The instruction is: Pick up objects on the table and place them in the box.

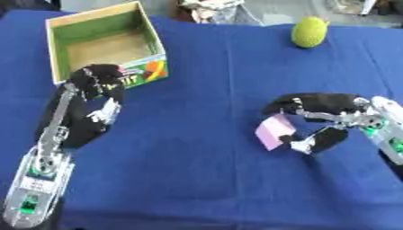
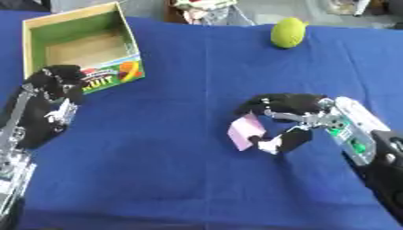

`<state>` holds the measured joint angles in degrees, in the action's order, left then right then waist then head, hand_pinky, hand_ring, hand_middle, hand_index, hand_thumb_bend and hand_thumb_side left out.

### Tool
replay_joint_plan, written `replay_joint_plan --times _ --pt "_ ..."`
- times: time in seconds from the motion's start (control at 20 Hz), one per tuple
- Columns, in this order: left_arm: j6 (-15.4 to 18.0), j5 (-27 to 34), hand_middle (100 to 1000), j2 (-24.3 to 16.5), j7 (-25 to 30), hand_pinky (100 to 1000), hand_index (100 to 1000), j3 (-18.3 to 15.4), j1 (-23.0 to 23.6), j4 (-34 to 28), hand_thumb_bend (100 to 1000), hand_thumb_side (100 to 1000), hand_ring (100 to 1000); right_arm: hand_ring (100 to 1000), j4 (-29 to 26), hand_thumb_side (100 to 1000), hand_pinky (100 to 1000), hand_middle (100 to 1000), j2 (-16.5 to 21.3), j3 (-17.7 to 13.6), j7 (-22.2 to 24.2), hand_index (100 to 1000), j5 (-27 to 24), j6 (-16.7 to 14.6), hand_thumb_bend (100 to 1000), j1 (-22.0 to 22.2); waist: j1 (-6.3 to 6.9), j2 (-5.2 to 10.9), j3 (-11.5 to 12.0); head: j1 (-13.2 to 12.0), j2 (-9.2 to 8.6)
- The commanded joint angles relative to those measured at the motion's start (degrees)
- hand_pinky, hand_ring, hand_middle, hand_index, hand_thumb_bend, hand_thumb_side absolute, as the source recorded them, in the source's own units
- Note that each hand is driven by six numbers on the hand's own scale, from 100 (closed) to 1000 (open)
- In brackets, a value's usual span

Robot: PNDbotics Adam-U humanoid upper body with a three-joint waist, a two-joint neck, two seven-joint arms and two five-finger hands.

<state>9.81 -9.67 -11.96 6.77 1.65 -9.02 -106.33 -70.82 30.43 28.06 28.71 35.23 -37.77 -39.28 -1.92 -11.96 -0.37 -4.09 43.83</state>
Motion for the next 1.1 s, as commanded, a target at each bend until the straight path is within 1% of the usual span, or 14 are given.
replay_joint_plan --times 0.05,0.45,0.75,1.1 --pt "0.1 0.0 648 -0.8 0.1 513 773 -0.2 -0.5 -0.9 244 455 654 963 -0.7 694 994 920 1.6 0.2 14.2 1000 0.9 -14.2 100 -0.3 -0.03 0.67 -0.1 -0.2 0.29" --pt "0.1 0.0 648 -0.9 0.1 514 773 -0.3 -0.4 -0.9 246 456 653 961 -3.8 700 993 918 3.3 0.5 14.4 1000 -2.0 -14.1 100 -0.2 -0.31 0.71 -0.2 -0.3 0.29" --pt "0.1 0.0 648 -0.9 0.0 514 773 -0.3 -0.4 -0.8 248 456 653 962 -6.0 702 993 918 4.3 0.5 15.2 1000 -4.3 -13.1 100 0.0 -0.36 0.76 -0.3 -0.4 0.29" --pt "0.1 0.0 648 -0.9 0.1 515 774 -0.3 -0.5 -0.9 248 456 653 962 -5.6 712 993 919 3.9 0.6 16.5 1000 -4.7 -12.6 100 0.1 -0.21 0.7 -0.2 -0.4 0.29"
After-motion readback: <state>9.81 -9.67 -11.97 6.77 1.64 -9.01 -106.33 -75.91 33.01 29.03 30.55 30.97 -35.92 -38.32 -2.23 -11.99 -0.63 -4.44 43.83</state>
